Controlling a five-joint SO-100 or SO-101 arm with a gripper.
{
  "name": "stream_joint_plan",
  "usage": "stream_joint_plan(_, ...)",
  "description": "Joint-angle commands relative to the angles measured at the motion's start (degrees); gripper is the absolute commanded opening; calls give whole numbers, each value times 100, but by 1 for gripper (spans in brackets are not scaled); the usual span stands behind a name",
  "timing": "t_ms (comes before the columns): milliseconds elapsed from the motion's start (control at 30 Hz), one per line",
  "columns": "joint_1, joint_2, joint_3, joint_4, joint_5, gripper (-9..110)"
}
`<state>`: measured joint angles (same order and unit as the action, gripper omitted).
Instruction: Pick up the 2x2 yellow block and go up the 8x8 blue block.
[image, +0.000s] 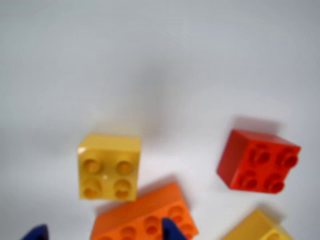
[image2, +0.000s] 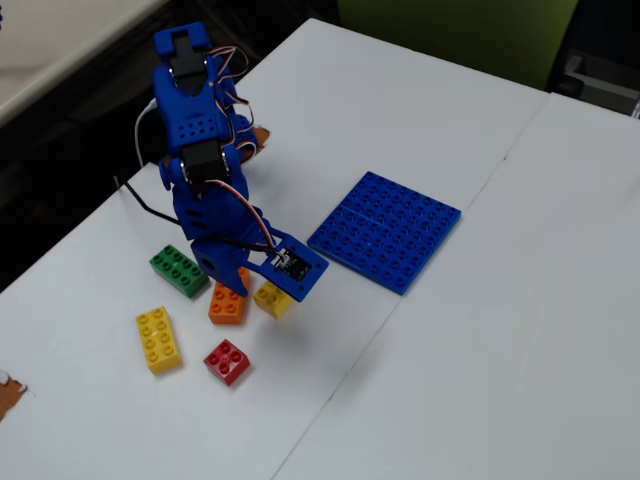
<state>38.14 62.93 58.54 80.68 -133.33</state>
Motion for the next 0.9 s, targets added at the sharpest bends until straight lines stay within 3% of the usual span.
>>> stream_joint_plan(0, 44, -26, -308, -141, -26, 29)
stream_joint_plan(700, -272, -861, -422, -580, 888, 31)
stream_joint_plan(867, -299, -993, -422, -589, 1134, 24)
